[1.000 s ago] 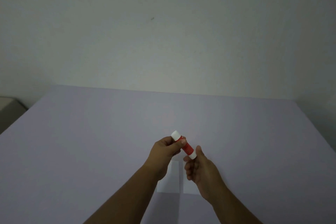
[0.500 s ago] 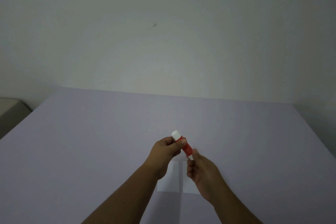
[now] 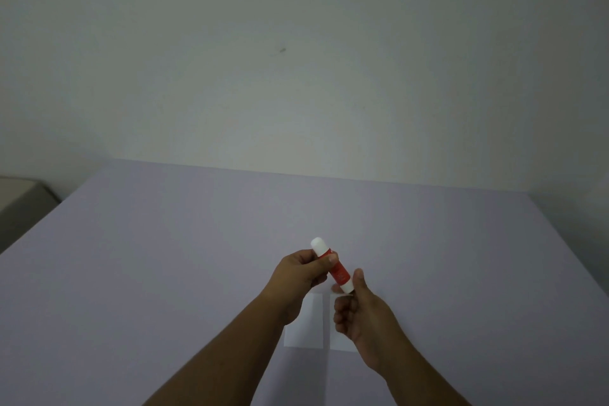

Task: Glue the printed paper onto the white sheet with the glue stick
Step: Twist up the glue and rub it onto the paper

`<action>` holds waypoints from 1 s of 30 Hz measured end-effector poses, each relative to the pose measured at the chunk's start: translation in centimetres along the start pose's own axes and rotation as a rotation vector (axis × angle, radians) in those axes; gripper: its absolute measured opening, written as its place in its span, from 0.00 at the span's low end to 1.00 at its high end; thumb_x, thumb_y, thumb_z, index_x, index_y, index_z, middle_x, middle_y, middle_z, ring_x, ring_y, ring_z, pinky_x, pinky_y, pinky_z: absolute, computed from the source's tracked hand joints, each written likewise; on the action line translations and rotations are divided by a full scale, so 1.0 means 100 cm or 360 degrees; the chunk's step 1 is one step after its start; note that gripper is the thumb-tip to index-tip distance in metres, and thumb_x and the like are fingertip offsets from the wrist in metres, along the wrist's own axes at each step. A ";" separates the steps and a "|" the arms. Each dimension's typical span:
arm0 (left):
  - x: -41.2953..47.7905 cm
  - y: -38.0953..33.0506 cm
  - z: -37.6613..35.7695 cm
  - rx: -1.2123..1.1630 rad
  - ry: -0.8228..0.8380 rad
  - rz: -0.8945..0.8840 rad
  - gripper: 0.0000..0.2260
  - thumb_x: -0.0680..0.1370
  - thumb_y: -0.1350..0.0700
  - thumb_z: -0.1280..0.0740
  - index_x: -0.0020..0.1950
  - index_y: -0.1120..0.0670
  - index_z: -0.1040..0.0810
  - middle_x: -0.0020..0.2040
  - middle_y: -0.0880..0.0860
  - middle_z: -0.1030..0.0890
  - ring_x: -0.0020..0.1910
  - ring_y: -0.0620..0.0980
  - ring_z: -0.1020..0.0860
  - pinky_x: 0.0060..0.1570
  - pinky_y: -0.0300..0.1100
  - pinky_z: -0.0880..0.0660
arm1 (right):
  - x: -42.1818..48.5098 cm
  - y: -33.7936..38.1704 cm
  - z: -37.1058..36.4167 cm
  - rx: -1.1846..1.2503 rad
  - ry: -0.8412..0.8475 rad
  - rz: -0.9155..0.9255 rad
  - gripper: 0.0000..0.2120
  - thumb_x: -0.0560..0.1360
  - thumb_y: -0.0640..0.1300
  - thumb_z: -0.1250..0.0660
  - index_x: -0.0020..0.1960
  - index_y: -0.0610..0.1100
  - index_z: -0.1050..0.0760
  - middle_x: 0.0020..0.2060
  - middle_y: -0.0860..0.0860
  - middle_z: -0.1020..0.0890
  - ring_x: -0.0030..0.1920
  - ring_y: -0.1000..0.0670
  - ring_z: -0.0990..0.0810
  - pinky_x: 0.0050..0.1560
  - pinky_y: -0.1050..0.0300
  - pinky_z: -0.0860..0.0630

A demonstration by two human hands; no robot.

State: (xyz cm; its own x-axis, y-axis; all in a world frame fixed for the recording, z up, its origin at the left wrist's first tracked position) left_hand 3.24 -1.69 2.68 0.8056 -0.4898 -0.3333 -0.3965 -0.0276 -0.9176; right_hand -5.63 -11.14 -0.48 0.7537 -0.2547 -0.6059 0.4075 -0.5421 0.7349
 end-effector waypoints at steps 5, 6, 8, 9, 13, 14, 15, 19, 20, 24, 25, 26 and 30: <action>-0.001 0.000 -0.002 -0.0025 0.0001 -0.0001 0.19 0.64 0.47 0.27 0.51 0.54 0.19 0.48 0.50 0.16 0.52 0.50 0.20 0.46 0.36 0.25 | -0.001 0.007 0.003 -0.0022 -0.0037 0.0145 0.16 0.75 0.51 0.37 0.44 0.38 0.24 0.26 0.45 0.24 0.27 0.49 0.27 0.27 0.58 0.26; -0.001 0.000 -0.002 -0.0016 0.0011 -0.0004 0.19 0.62 0.46 0.26 0.50 0.53 0.18 0.47 0.49 0.15 0.51 0.49 0.20 0.45 0.36 0.25 | -0.001 0.003 0.003 -0.0022 -0.0015 0.0052 0.20 0.75 0.55 0.39 0.41 0.38 0.23 0.23 0.46 0.25 0.25 0.50 0.28 0.25 0.59 0.28; 0.000 -0.001 -0.002 0.0006 0.0018 -0.0009 0.20 0.61 0.45 0.26 0.49 0.52 0.18 0.46 0.48 0.15 0.50 0.48 0.20 0.43 0.35 0.25 | -0.002 0.000 0.000 -0.0030 0.0024 -0.0030 0.25 0.75 0.59 0.43 0.39 0.38 0.23 0.23 0.46 0.24 0.24 0.50 0.28 0.25 0.60 0.27; 0.000 -0.002 -0.001 0.0010 0.0009 -0.0007 0.21 0.61 0.45 0.26 0.50 0.52 0.18 0.46 0.48 0.15 0.50 0.48 0.20 0.43 0.35 0.25 | -0.001 0.002 0.000 -0.0010 0.0026 0.0016 0.23 0.75 0.58 0.42 0.41 0.38 0.23 0.25 0.45 0.23 0.26 0.49 0.26 0.27 0.58 0.26; 0.000 -0.002 0.002 -0.0019 -0.0010 -0.0001 0.20 0.61 0.45 0.27 0.49 0.53 0.18 0.47 0.50 0.16 0.50 0.49 0.20 0.44 0.36 0.24 | -0.002 0.012 0.002 -0.0008 0.0019 0.0296 0.11 0.75 0.47 0.36 0.48 0.38 0.25 0.32 0.43 0.21 0.32 0.47 0.24 0.35 0.56 0.23; 0.000 -0.003 0.001 -0.0021 0.0000 0.0000 0.19 0.62 0.46 0.27 0.49 0.53 0.18 0.46 0.49 0.15 0.50 0.48 0.20 0.44 0.35 0.24 | -0.002 0.010 0.002 0.0033 0.0035 0.0244 0.13 0.74 0.48 0.36 0.47 0.37 0.24 0.30 0.44 0.21 0.31 0.48 0.24 0.32 0.57 0.23; 0.000 -0.003 0.001 -0.0018 0.0015 0.0000 0.18 0.63 0.47 0.27 0.49 0.52 0.18 0.46 0.49 0.15 0.50 0.48 0.20 0.44 0.35 0.24 | -0.001 0.006 0.002 0.0075 0.0059 0.0157 0.16 0.75 0.51 0.37 0.46 0.37 0.23 0.27 0.45 0.21 0.28 0.49 0.25 0.29 0.58 0.24; 0.001 -0.003 0.003 0.0007 0.0009 0.0028 0.13 0.69 0.51 0.28 0.52 0.54 0.19 0.49 0.52 0.16 0.52 0.50 0.21 0.47 0.37 0.24 | 0.004 0.000 0.001 0.0065 0.0092 0.0082 0.21 0.74 0.55 0.39 0.45 0.37 0.22 0.28 0.44 0.20 0.28 0.48 0.23 0.28 0.58 0.23; 0.001 -0.002 0.005 0.0008 -0.0013 0.0038 0.14 0.70 0.51 0.28 0.53 0.55 0.19 0.50 0.52 0.17 0.52 0.51 0.21 0.48 0.38 0.25 | 0.005 0.002 0.001 0.0044 0.0065 0.0159 0.17 0.74 0.53 0.38 0.47 0.37 0.23 0.30 0.43 0.19 0.30 0.48 0.22 0.30 0.57 0.22; 0.002 0.002 0.006 0.0011 -0.0011 0.0058 0.16 0.69 0.50 0.28 0.53 0.55 0.19 0.51 0.53 0.17 0.53 0.51 0.21 0.47 0.37 0.24 | 0.006 0.002 0.004 0.0005 0.0023 0.0201 0.16 0.74 0.51 0.37 0.46 0.37 0.23 0.29 0.44 0.19 0.30 0.48 0.22 0.32 0.57 0.22; 0.002 0.002 0.006 0.0010 -0.0007 0.0057 0.16 0.67 0.48 0.27 0.51 0.55 0.19 0.50 0.52 0.17 0.52 0.50 0.21 0.45 0.37 0.24 | 0.006 -0.001 0.003 0.0013 0.0041 0.0138 0.19 0.75 0.53 0.38 0.45 0.37 0.22 0.28 0.44 0.19 0.29 0.48 0.22 0.31 0.57 0.22; 0.002 0.002 0.006 0.0011 -0.0006 0.0055 0.17 0.65 0.47 0.27 0.50 0.54 0.19 0.49 0.52 0.17 0.51 0.50 0.21 0.44 0.36 0.24 | 0.006 -0.003 0.002 0.0021 0.0062 0.0092 0.21 0.75 0.55 0.40 0.44 0.37 0.21 0.27 0.44 0.19 0.28 0.48 0.22 0.30 0.58 0.22; 0.003 0.006 0.008 0.0010 -0.0012 0.0089 0.20 0.65 0.47 0.28 0.53 0.55 0.19 0.52 0.54 0.18 0.53 0.52 0.22 0.47 0.37 0.25 | 0.007 0.001 0.000 0.0165 0.0093 0.0236 0.14 0.74 0.50 0.36 0.50 0.39 0.23 0.33 0.43 0.17 0.32 0.47 0.19 0.32 0.57 0.20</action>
State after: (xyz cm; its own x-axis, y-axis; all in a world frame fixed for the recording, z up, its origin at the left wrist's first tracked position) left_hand 3.55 -1.18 1.87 0.7855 -0.4839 -0.3859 -0.4383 0.0054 -0.8988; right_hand -5.10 -11.35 -0.84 0.8316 -0.2926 -0.4721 0.2365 -0.5826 0.7776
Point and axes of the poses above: each hand's wrist, its own x-axis towards the middle knuckle, its own z-axis out of the back of the hand, y = z × x, the point moved 7 cm from there along x, towards the middle knuckle
